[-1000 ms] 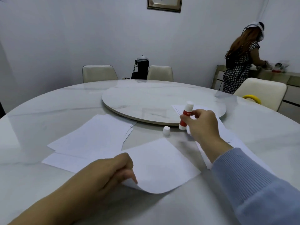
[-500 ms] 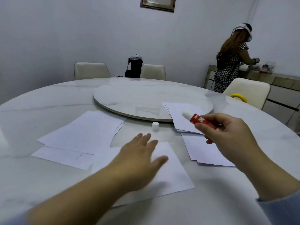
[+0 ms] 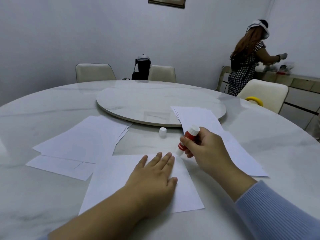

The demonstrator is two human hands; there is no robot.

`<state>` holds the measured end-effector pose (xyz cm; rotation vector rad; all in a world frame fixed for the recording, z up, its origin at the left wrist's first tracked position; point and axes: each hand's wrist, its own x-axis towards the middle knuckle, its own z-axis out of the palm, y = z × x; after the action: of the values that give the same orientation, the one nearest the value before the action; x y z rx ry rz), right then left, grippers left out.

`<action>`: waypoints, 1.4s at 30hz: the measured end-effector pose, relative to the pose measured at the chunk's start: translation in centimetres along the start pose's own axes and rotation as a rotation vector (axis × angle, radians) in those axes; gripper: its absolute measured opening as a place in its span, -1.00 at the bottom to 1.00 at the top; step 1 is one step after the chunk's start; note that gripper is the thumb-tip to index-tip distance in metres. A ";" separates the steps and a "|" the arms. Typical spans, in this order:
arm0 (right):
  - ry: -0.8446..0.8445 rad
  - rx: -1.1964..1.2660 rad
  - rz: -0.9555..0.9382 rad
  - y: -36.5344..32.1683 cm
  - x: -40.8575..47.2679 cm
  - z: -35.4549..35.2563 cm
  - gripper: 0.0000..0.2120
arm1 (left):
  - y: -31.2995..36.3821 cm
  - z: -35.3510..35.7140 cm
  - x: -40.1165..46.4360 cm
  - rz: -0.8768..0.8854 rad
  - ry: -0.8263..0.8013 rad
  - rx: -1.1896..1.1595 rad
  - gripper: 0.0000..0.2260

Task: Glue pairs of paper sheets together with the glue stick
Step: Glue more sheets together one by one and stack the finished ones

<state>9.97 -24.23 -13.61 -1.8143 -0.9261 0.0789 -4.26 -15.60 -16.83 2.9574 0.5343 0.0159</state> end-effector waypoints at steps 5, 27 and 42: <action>-0.041 -0.120 -0.011 0.0 0.5 0.4 -0.85 | 0.0 -0.1 0.1 -0.003 -0.024 0.011 -0.49; -0.211 -0.132 -0.114 -2.4 -9.1 -4.0 -0.91 | 0.3 -0.4 0.0 -0.023 -0.054 0.001 -0.48; 0.140 0.564 -0.070 -4.3 -6.9 -7.9 -0.45 | -0.6 -2.6 -1.2 0.026 0.138 -0.307 -0.54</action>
<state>6.37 -33.94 -8.99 -1.2484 -0.7710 0.1503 -5.62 -15.15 -14.29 2.6748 0.4627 0.2806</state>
